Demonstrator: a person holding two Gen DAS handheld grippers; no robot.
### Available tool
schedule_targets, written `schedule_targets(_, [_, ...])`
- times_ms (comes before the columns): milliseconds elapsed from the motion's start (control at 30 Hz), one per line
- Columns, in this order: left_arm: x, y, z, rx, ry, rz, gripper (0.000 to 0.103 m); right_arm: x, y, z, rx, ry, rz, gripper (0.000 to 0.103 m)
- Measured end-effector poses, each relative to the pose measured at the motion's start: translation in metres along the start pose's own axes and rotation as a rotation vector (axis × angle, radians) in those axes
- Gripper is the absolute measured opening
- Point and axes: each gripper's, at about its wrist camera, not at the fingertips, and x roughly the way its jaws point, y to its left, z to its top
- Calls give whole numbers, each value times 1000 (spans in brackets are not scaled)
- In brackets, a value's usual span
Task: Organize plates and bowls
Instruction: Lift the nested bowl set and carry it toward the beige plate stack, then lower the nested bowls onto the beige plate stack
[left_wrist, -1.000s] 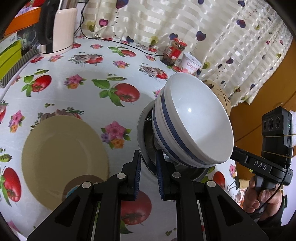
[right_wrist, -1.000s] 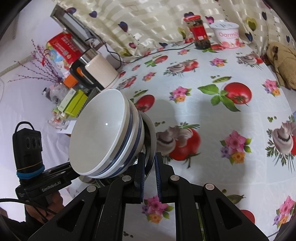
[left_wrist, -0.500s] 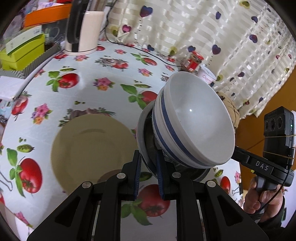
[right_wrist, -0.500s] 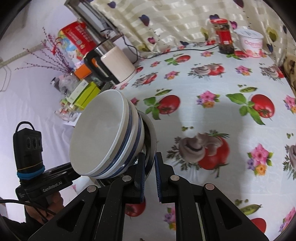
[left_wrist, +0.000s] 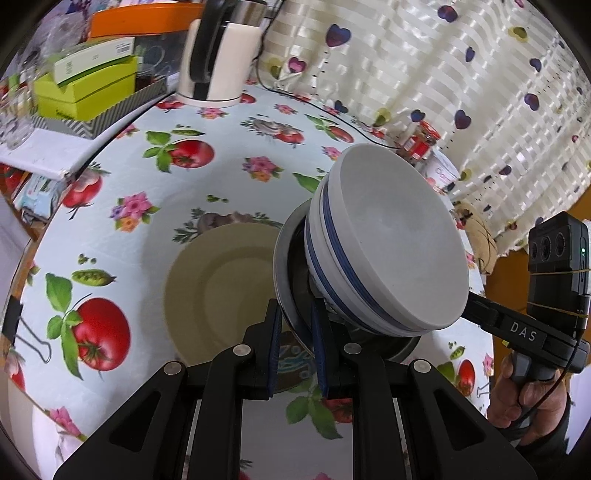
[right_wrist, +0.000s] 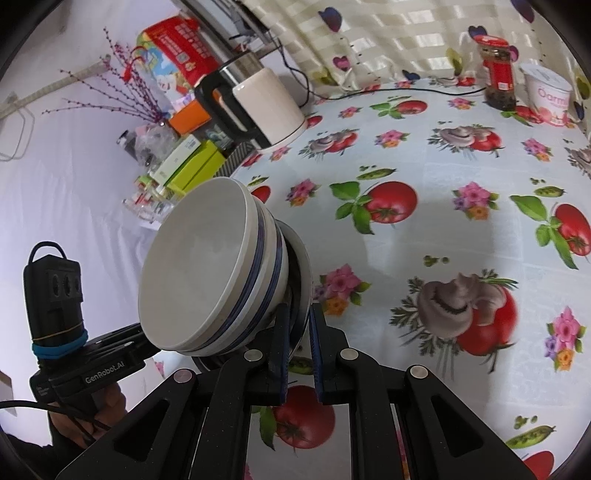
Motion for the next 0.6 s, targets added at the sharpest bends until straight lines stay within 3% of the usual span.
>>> schedule_targets(600, [-7, 44, -6, -84, -5, 58, 16, 49, 33, 8, -63, 93, 26, 11])
